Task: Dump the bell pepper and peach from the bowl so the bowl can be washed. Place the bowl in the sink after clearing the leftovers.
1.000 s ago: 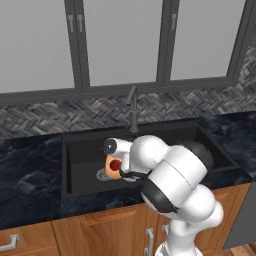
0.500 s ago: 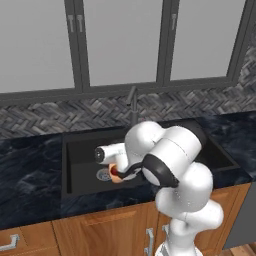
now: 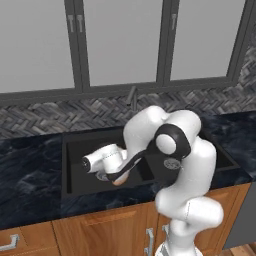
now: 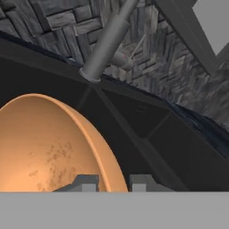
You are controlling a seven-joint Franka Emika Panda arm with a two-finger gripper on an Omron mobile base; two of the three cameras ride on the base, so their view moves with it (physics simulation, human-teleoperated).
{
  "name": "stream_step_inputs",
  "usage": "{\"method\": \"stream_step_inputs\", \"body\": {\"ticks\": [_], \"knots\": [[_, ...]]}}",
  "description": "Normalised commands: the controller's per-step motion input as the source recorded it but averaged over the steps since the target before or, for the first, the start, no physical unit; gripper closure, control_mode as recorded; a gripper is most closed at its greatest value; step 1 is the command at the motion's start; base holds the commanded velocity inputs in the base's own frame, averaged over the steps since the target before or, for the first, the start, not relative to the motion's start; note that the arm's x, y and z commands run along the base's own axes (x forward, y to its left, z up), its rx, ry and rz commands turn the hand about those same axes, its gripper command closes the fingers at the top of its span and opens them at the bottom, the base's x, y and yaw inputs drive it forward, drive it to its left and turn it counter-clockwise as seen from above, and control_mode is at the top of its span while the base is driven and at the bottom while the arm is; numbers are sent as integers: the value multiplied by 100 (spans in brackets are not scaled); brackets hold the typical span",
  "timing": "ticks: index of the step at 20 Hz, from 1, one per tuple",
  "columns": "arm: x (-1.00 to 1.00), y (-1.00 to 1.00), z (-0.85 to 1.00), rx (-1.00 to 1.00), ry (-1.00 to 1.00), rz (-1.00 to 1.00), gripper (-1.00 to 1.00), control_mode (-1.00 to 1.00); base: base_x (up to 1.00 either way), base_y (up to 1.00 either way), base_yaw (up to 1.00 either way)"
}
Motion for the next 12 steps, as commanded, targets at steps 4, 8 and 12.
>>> {"method": "stream_step_inputs", "body": {"ticks": [4,8,12], "knots": [[0,14,0,-9,0,0,100,-100,0,0,0],[-9,20,-2,-18,0,3,100,-100,0,0,0],[-12,9,0,-6,-4,2,100,-100,0,0,0]]}}
